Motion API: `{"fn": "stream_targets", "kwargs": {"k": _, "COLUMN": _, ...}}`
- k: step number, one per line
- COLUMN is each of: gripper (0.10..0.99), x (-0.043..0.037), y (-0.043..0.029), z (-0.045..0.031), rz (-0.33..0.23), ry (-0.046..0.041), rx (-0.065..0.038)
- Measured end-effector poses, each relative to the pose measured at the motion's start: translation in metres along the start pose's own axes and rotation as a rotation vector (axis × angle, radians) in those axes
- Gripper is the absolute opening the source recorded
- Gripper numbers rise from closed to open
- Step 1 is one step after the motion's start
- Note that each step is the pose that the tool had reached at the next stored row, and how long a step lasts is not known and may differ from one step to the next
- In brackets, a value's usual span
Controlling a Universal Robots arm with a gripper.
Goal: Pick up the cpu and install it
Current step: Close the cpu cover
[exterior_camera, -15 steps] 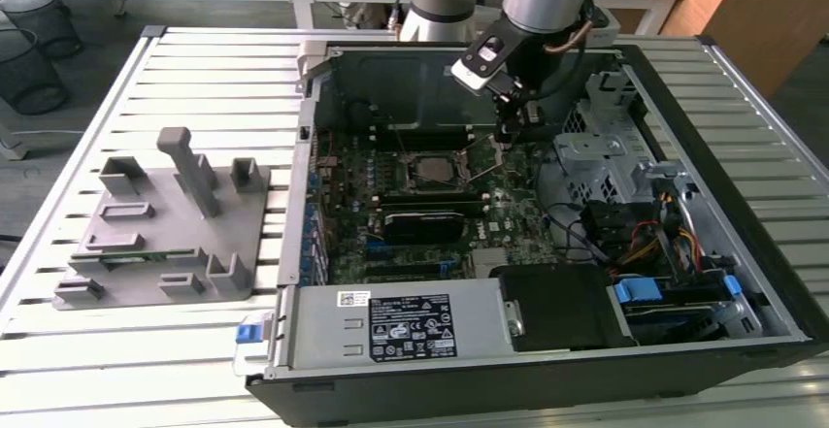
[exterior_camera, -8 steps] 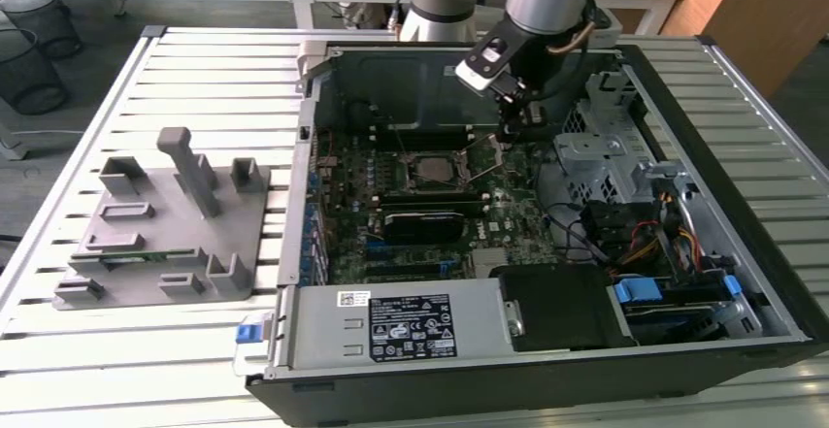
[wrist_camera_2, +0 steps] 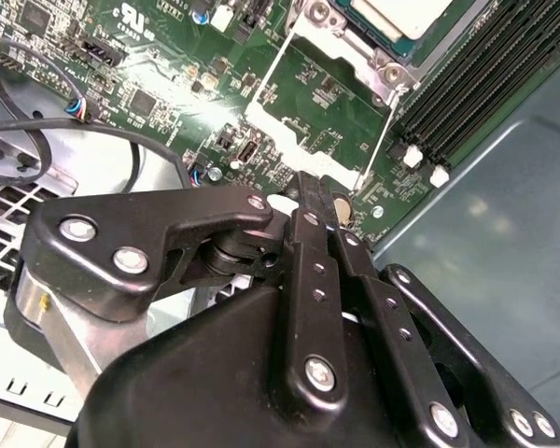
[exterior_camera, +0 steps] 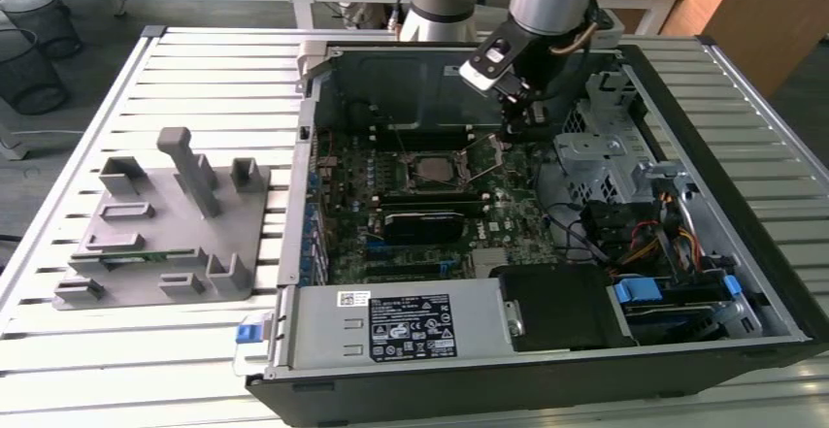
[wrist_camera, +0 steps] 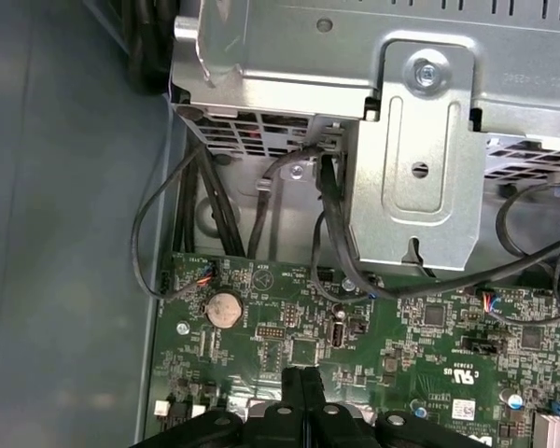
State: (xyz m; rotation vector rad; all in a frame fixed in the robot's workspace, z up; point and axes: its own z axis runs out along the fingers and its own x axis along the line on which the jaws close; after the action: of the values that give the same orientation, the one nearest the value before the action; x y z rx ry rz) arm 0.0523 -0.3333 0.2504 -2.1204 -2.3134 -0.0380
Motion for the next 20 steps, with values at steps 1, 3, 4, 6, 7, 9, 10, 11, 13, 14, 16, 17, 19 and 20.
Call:
{"fn": "stream_targets", "kwargs": {"k": 1, "gripper": 0.106, "x": 0.0003, "y": 0.0007, "z": 0.0003, "rz": 0.0, "ry": -0.0001, "rx": 0.0}}
{"fn": "stream_targets", "kwargs": {"k": 3, "gripper": 0.106, "x": 0.0009, "y": 0.002, "z": 0.0009, "rz": 0.0, "ry": 0.0001, "rx": 0.0}}
{"fn": "stream_targets", "kwargs": {"k": 4, "gripper": 0.106, "x": 0.0011, "y": 0.0026, "z": 0.0012, "rz": 0.0, "ry": 0.0, "rx": 0.0}}
{"fn": "stream_targets", "kwargs": {"k": 6, "gripper": 0.106, "x": 0.0015, "y": 0.0038, "z": 0.0018, "rz": 0.0, "ry": -0.0002, "rx": 0.0}}
{"fn": "stream_targets", "kwargs": {"k": 7, "gripper": 0.106, "x": 0.0017, "y": 0.0043, "z": 0.0022, "rz": 0.0, "ry": -0.0001, "rx": 0.0}}
{"fn": "stream_targets", "kwargs": {"k": 9, "gripper": 0.106, "x": 0.002, "y": 0.0052, "z": 0.003, "rz": 0.0, "ry": 0.0, "rx": 0.0}}
{"fn": "stream_targets", "kwargs": {"k": 10, "gripper": 0.106, "x": 0.002, "y": 0.0057, "z": 0.0035, "rz": 0.0, "ry": 0.0, "rx": 0.0}}
{"fn": "stream_targets", "kwargs": {"k": 11, "gripper": 0.106, "x": 0.0021, "y": 0.006, "z": 0.004, "rz": 0.0, "ry": -0.0001, "rx": 0.0}}
{"fn": "stream_targets", "kwargs": {"k": 13, "gripper": 0.106, "x": 0.0021, "y": 0.0062, "z": 0.0056, "rz": 0.0, "ry": -0.0001, "rx": 0.0}}
{"fn": "stream_targets", "kwargs": {"k": 14, "gripper": 0.106, "x": 0.0021, "y": 0.0062, "z": 0.0065, "rz": 0.0, "ry": 0.0, "rx": 0.0}}
{"fn": "stream_targets", "kwargs": {"k": 16, "gripper": 0.106, "x": 0.002, "y": 0.0062, "z": 0.0084, "rz": 0.003, "ry": 0.0, "rx": 0.0}}
{"fn": "stream_targets", "kwargs": {"k": 17, "gripper": 0.106, "x": 0.002, "y": 0.0062, "z": 0.0094, "rz": 0.004, "ry": 0.0, "rx": 0.0}}
{"fn": "stream_targets", "kwargs": {"k": 19, "gripper": 0.106, "x": 0.0019, "y": 0.0061, "z": 0.0113, "rz": 0.006, "ry": -0.0002, "rx": 0.0}}
{"fn": "stream_targets", "kwargs": {"k": 20, "gripper": 0.106, "x": 0.0018, "y": 0.0061, "z": 0.0123, "rz": 0.006, "ry": -0.0001, "rx": 0.0}}
